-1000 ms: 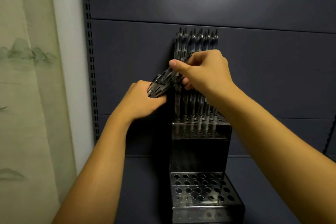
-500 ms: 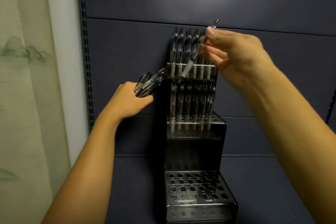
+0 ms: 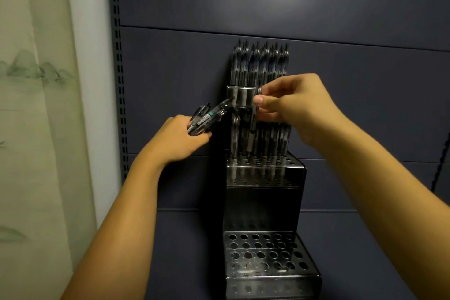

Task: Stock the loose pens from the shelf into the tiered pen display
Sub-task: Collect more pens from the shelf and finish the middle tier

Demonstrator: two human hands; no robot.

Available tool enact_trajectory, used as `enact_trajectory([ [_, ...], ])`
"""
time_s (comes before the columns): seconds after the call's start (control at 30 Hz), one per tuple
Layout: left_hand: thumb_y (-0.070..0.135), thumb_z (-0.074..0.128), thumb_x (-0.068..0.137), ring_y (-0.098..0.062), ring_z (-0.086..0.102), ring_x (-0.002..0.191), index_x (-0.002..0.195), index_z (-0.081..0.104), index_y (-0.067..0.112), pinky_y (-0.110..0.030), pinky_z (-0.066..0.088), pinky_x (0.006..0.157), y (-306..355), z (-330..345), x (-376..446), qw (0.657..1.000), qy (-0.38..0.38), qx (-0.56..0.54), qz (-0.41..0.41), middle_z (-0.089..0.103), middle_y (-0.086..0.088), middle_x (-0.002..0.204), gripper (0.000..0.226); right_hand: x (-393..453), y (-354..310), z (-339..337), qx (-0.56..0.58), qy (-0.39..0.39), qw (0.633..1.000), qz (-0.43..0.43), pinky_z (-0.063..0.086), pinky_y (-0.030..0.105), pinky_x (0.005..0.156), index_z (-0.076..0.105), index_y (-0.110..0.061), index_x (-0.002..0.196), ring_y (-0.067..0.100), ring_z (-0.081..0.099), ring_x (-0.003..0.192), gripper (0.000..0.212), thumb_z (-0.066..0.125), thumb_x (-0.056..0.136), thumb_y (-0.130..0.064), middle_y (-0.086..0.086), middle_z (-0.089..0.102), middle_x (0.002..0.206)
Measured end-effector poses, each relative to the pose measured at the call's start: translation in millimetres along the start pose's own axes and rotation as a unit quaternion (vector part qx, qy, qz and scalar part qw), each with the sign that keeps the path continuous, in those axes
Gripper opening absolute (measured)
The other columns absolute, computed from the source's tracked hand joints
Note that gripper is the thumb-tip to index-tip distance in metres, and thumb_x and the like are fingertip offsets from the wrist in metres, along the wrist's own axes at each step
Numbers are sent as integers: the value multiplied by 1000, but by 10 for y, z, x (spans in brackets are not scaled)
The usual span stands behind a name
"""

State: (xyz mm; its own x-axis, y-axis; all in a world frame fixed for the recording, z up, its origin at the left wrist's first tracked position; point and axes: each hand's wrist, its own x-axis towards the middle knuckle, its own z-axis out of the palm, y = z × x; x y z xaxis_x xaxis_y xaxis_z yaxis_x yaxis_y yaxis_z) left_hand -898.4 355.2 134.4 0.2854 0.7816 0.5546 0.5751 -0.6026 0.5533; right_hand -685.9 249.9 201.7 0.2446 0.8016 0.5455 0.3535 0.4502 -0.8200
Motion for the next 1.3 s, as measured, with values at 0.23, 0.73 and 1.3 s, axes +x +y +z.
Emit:
enact_trajectory([
  [0.23,26,71,89,-11,40,51,66,50,15,-16,30,42,11,-19,-20,1000,-7,9,-5,48,2,58,33,-50,112,87,-56,-7,998,2,65,36,72,71,-4,88,21,77,73,12,82,82,-6,12,73,82],
  [0.73,26,72,89,-13,42,53,65,50,17,-28,34,51,10,-29,-30,1000,-11,3,-14,50,2,59,33,-115,105,160,-175,-44,984,12,65,35,70,70,0,86,19,77,72,15,81,84,-9,14,75,79],
  [1.3,26,73,88,-13,39,51,65,48,17,-29,33,52,62,-114,-65,1000,-15,-23,0,46,4,56,35,-158,18,89,-243,-37,969,-27,64,32,72,74,-10,89,14,75,61,31,85,80,-37,6,76,73],
])
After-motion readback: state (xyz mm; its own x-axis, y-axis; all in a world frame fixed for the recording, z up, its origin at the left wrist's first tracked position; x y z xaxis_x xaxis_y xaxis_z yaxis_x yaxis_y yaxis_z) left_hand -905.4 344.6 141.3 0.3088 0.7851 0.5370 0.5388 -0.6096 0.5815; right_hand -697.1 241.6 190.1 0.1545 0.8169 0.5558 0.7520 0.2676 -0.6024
